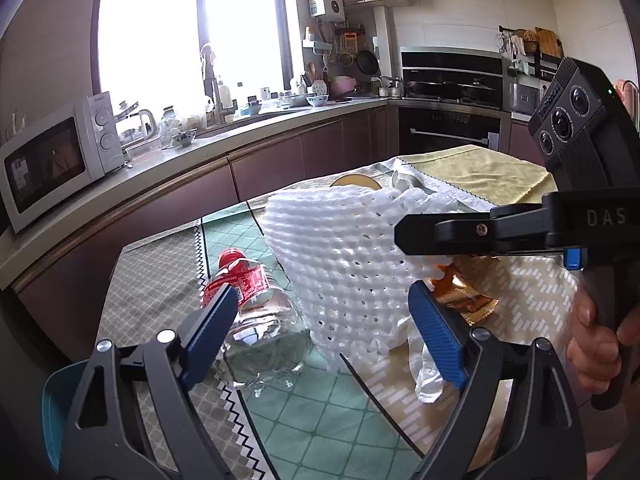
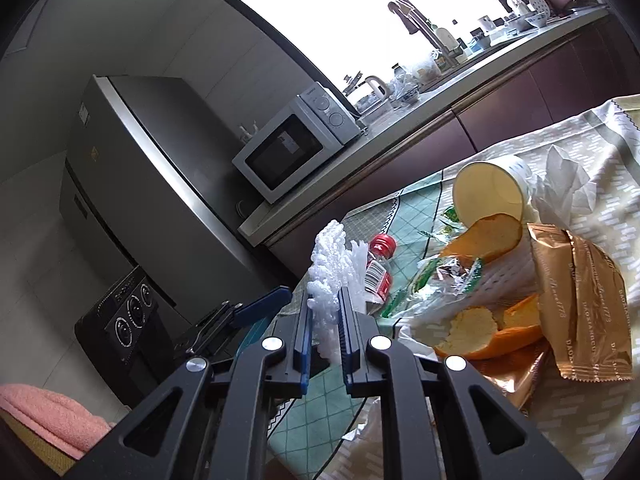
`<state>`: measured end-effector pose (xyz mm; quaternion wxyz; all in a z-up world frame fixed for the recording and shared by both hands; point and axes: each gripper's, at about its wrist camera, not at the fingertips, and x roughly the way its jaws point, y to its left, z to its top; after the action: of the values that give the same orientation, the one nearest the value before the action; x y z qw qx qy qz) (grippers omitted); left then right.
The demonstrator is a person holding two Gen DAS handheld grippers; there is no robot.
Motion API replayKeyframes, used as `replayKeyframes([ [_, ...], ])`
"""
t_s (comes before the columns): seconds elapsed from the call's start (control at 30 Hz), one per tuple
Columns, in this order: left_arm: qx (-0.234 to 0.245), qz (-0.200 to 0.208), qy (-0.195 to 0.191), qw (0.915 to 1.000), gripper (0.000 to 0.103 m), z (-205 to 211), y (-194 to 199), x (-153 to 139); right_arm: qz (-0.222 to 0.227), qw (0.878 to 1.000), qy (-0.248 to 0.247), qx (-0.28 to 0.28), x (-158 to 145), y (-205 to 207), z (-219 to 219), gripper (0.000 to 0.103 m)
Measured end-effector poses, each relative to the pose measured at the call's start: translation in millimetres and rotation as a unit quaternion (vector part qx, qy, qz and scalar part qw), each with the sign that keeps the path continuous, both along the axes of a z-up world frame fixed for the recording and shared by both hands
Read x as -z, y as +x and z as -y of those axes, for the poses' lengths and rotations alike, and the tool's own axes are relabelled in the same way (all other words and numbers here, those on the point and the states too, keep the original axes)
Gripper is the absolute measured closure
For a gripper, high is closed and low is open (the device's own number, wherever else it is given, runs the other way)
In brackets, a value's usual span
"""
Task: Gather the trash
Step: 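Reach the right gripper to the white foam net and close on it, then grasp the white foam net with the left gripper while the right gripper grasps another foam net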
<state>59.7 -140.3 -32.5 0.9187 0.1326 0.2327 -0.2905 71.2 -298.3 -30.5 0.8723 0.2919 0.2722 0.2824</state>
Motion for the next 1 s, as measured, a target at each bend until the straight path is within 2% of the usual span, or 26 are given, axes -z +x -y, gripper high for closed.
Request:
replayKeyframes([
  [0.13,0.005,-0.008,0.013,0.9999,0.028,16,5,4,-0.002,1.0,0.007,-0.006,-1,2,1,0.091],
  [0.2,0.019,-0.011,0.009,0.9997,0.029,22,2,3,-0.004,1.0,0.019,-0.008,-2,3,4,0.091],
  [0.33,0.048,0.008,0.0,0.9988,0.017,29,-14,-3,-0.001,1.0,0.028,-0.009,-7,7,7,0.091],
  [0.4,0.036,0.018,0.015,0.9991,0.017,35,-16,-3,0.0,0.999,0.034,-0.015,-8,10,5,0.091],
  [0.43,0.028,0.016,0.019,0.9993,0.02,37,-13,-1,0.0,0.999,0.031,-0.016,-8,9,4,0.091],
  [0.5,0.015,-0.001,0.02,0.9997,0.033,38,-5,1,-0.003,0.999,0.027,-0.019,-7,11,1,0.091],
  [0.53,0.007,-0.01,0.018,0.9998,0.045,37,-1,3,-0.007,0.999,0.028,-0.023,-5,11,0,0.091],
  [0.57,0.0,-0.02,0.014,0.9997,0.063,34,3,4,-0.011,0.999,0.025,-0.023,-4,12,0,0.091],
  [0.6,-0.005,-0.031,0.009,0.9995,0.072,32,7,5,-0.015,0.999,0.018,-0.022,-3,12,-1,0.089],
  [0.63,-0.009,-0.044,0.003,0.999,0.088,28,12,6,-0.017,1.0,0.01,-0.02,-3,13,-2,0.086],
  [0.67,-0.013,-0.054,-0.004,0.9984,0.093,22,16,6,-0.021,1.0,-0.002,-0.012,-3,12,-1,0.066],
  [0.7,-0.02,-0.059,-0.011,0.998,0.093,17,19,6,-0.021,1.0,-0.012,0.001,-3,12,3,0.05],
  [0.8,-0.023,-0.074,-0.03,0.9965,0.093,0,24,4,-0.029,0.996,-0.063,0.059,-1,14,19,0.049],
  [0.83,-0.021,-0.078,-0.036,0.9961,0.093,-5,25,3,-0.041,0.994,-0.07,0.071,3,19,26,0.05],
  [0.97,-0.018,-0.09,-0.05,0.9945,0.093,-20,33,2,-0.103,0.98,-0.127,0.111,21,44,43,0.066],
  [1.0,-0.019,-0.089,-0.049,0.9947,0.093,-22,33,2,-0.116,0.975,-0.15,0.118,26,50,45,0.067],
])
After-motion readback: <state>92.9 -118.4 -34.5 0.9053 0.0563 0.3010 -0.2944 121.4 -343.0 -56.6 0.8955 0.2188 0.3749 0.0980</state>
